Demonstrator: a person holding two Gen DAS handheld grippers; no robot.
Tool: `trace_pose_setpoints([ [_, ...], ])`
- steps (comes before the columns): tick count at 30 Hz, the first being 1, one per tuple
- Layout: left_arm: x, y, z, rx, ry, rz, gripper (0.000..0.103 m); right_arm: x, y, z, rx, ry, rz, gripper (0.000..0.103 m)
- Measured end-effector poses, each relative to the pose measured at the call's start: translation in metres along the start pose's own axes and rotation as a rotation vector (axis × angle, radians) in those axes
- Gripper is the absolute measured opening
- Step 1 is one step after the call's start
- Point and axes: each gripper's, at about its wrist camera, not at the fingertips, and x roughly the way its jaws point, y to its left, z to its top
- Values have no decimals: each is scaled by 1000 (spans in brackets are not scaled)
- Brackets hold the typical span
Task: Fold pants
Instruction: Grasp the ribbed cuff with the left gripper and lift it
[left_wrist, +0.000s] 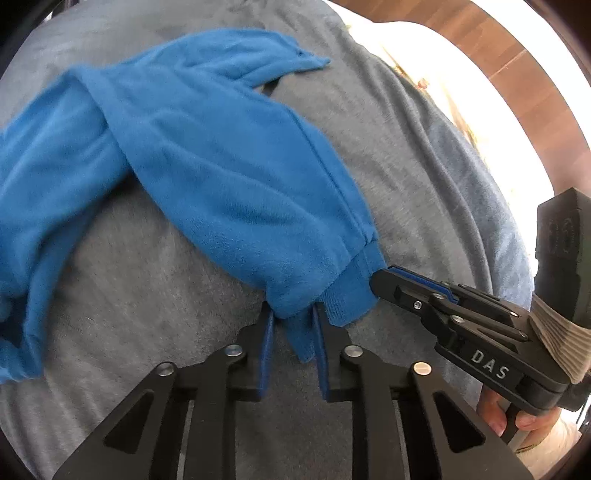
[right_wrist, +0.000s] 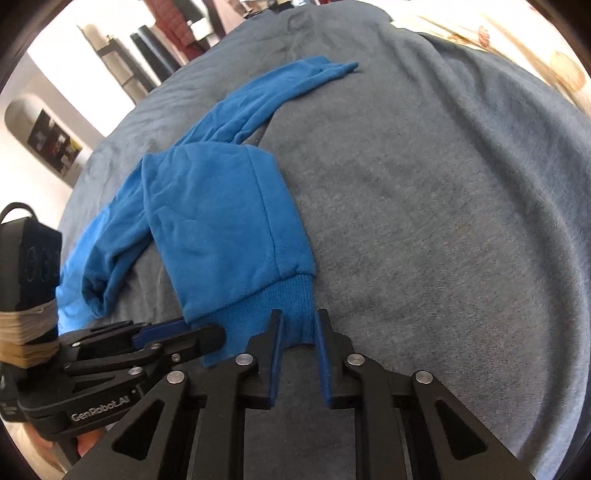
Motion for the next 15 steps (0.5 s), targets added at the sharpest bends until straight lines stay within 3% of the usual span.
trace_pose_setpoints([
  [7,-45,-22,26,131,-94,16,14,-31,12,10,16,-83,0,9],
  [15,-69,-37,112,265,-178,14,12,-69,18,69,19,-251,-16,6],
])
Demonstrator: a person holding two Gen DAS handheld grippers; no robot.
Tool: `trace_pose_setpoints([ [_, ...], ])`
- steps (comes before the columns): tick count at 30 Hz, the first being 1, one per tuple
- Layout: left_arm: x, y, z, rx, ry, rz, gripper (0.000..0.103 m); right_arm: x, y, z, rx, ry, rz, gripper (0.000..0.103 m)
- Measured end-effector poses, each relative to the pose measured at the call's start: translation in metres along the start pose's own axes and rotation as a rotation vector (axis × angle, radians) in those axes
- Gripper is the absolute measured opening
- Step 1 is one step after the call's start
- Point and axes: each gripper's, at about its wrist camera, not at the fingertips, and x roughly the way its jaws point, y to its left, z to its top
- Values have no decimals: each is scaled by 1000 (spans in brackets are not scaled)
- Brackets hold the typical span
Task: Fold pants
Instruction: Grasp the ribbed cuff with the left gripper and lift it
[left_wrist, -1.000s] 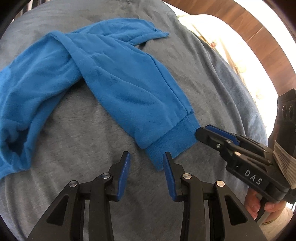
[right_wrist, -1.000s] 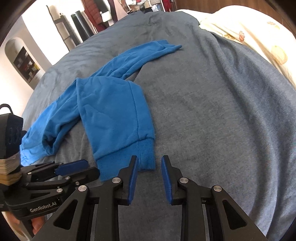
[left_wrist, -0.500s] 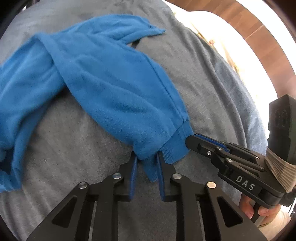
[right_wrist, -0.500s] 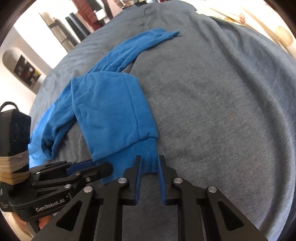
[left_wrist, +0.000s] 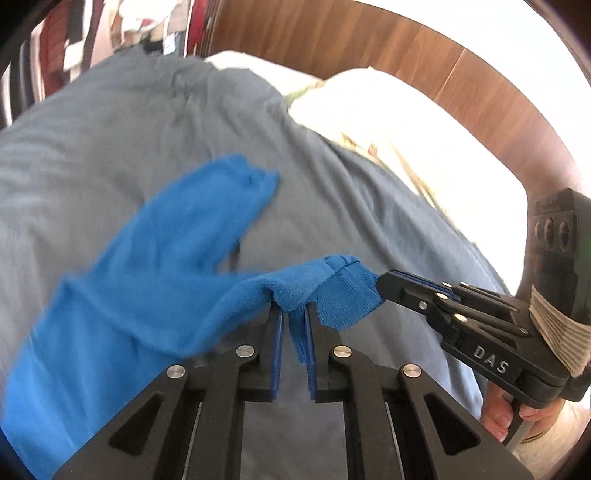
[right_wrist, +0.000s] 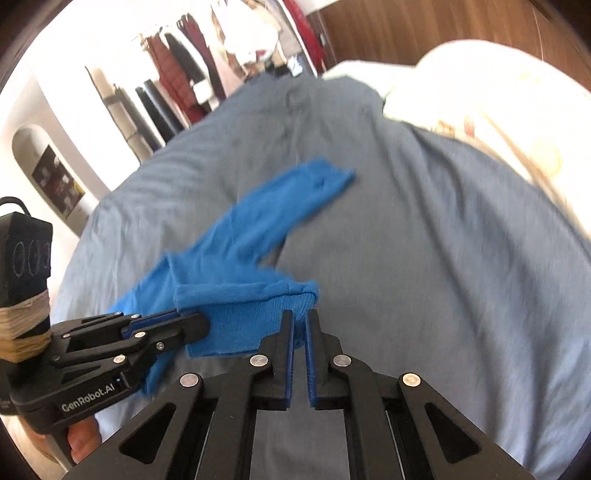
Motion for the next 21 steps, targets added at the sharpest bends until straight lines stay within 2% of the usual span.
trace_pose_setpoints([
  [5,15,1,58,103,-8,21,11,7,0,47,-28,-70,-11,6],
  [10,37,7,105,159,18,26,11,20,-11,84,-34,-97,-27,6],
  [15,76,18,142,177,82,45,10,41,-23,117,-28,-106,-30,4],
  [21,123,39,163,161,160,84,10,75,-50,139,-6,-86,-31,3],
])
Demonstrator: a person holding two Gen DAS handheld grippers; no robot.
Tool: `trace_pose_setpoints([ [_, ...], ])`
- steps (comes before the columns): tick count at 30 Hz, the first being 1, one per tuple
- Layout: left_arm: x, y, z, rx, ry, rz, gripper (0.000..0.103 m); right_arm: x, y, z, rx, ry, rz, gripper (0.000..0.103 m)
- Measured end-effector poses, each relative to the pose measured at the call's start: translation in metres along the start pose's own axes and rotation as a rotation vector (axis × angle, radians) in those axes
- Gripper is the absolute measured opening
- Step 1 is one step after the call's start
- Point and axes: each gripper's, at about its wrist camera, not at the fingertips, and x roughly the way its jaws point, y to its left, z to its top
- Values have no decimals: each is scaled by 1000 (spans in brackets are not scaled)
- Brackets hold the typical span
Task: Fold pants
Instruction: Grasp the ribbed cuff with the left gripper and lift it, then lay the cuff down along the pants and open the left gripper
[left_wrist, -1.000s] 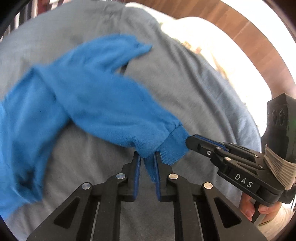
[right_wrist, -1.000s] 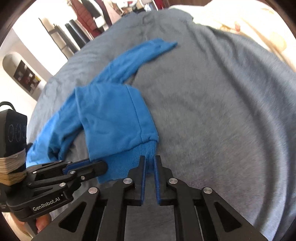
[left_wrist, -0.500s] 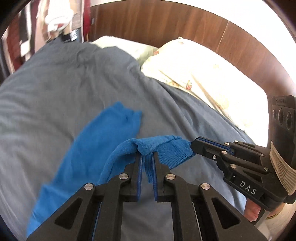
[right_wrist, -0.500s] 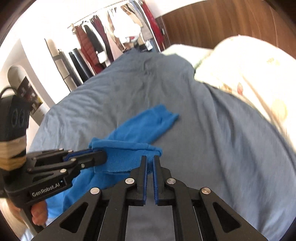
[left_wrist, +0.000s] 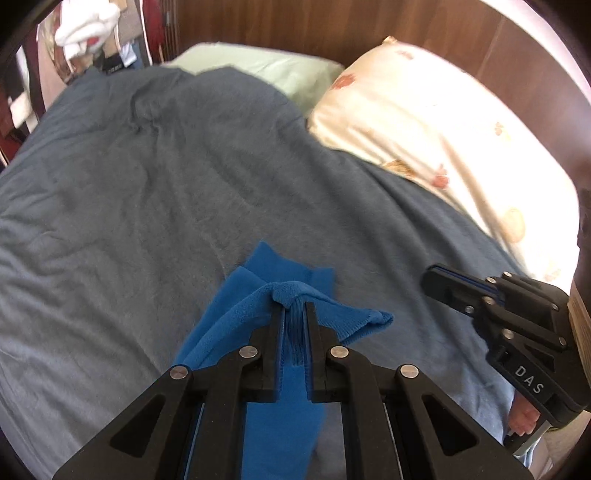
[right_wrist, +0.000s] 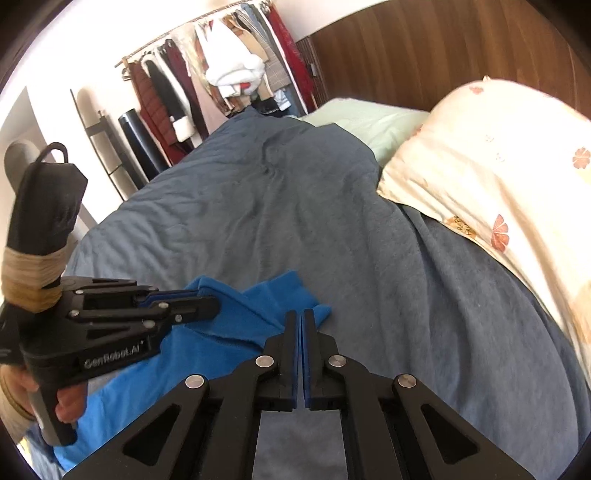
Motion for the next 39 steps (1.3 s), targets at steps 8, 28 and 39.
trace_pose_setpoints([
  [8,43,12,17,41,45,28,9,52,-22,-3,-53,127,26,7],
  [28,2,74,-9,89,42,54,41,80,-9,5,-45,154,30,27],
  [39,0,113,-91,90,182,28,33,95,50,9,-164,182,23,27],
])
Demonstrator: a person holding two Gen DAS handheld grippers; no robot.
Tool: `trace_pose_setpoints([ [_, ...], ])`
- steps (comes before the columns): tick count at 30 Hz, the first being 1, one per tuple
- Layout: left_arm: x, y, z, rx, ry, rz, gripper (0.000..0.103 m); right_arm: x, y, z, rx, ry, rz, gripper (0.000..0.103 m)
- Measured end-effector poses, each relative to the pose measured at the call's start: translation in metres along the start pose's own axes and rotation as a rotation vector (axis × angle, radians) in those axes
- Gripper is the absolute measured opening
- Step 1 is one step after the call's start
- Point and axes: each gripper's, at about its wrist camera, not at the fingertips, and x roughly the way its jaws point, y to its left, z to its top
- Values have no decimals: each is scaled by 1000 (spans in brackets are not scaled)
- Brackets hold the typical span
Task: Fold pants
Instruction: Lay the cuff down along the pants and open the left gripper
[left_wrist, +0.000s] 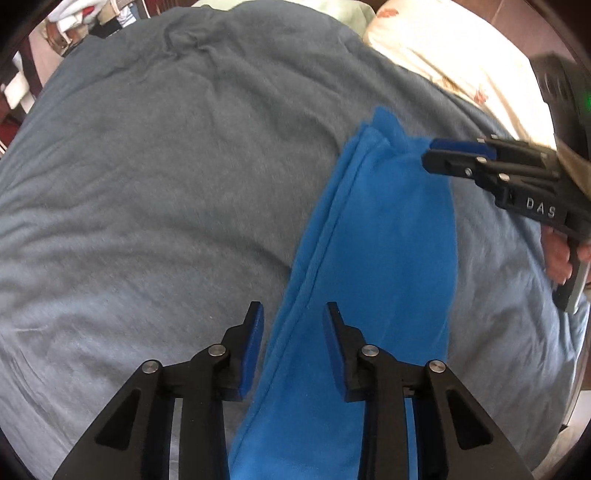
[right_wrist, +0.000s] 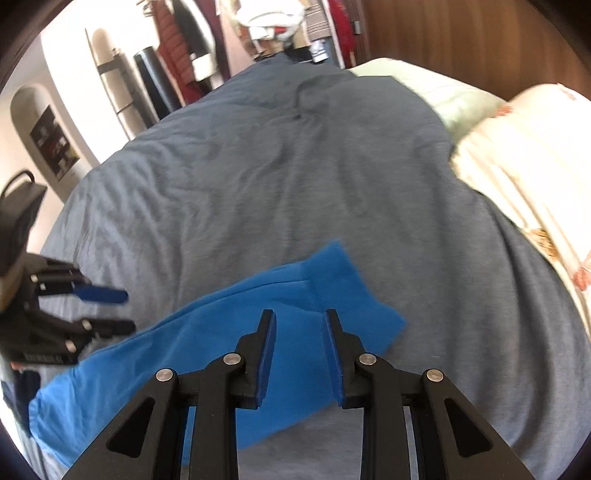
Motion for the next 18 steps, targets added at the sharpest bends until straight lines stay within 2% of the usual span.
trace_pose_setpoints([
  [6,18,-5,6,2,-19,12,32,12,3,-4,0,28,-17,27],
  [8,23,-7,8,5,-22,11,27,13,0,-4,10,31,-36,27],
  [13,35,-16,20,39,-10,14,21,13,-16,-6,43,33,-65,27],
  [16,35,-18,19,56,-8,14,11,11,-26,-7,73,28,-73,27],
  [18,32,-20,17,72,-25,37,10,11,-32,-7,96,24,-79,27],
])
